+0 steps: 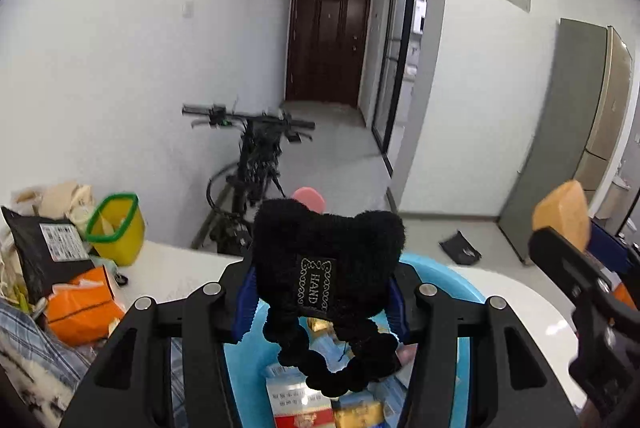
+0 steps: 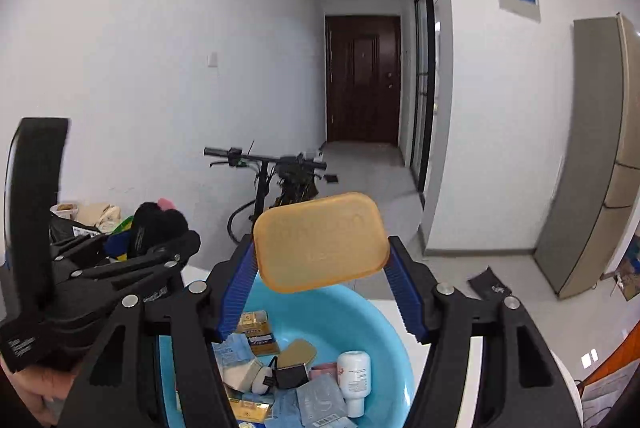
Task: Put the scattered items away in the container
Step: 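Lift the glove and soap bar and carry them over the basin, then lower both tools into the basin and open them, dropping glove and soap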
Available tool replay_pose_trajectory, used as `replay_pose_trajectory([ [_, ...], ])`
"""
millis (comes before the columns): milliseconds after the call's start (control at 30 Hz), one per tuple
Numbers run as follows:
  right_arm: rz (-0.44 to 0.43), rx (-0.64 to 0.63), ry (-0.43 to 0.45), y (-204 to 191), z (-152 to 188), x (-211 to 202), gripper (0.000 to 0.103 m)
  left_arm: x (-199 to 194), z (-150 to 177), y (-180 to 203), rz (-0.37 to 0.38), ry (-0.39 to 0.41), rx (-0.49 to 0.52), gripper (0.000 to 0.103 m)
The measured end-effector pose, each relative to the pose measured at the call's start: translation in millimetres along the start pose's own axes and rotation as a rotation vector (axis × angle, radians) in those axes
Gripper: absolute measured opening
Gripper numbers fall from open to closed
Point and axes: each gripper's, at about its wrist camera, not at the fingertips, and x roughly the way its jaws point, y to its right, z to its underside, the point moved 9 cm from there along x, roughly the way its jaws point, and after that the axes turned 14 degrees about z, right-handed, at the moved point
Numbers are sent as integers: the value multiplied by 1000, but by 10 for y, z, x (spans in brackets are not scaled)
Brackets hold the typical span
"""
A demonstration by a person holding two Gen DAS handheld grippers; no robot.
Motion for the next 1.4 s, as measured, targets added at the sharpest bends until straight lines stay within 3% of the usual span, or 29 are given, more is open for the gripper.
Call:
replay_pose_trajectory([
  [133,-23,-49,-153,-31,116,175,62,174,220,-79,2,-197,-42,54],
  [200,-77,-60,-288,-54,198,294,62,293,396,-94,-36,-346,-12,54],
  [267,-141,-45,-431,-78,353,358,62,405,568,-71,-21,-478,20,54],
  [333,-173,-53,-530,-97,457,427,62,454,653,-51,-34,-539,26,54],
  [467,-146,-101,-601,-57,574,511,62,483,586,-56,-17,-522,-28,54],
  [567,-141,-61,-623,29,594,592,62,510,573,-125,-16,-524,-45,54],
  [667,-135,-65,-634,57,708,681,62,659,664,-99,9,-549,-58,55],
  [733,-138,-66,-658,-10,760,801,62,787,717,-84,38,-559,-84,61],
  [833,-127,-81,-683,-45,879,935,62,981,858,-171,21,-570,-118,62],
  [1000,-128,-87,-716,-27,1020,1061,62,1127,967,-220,10,-591,-90,82],
  [1400,-151,-69,-740,-68,1116,1163,63,1065,854,-318,-61,-576,-21,82],
])
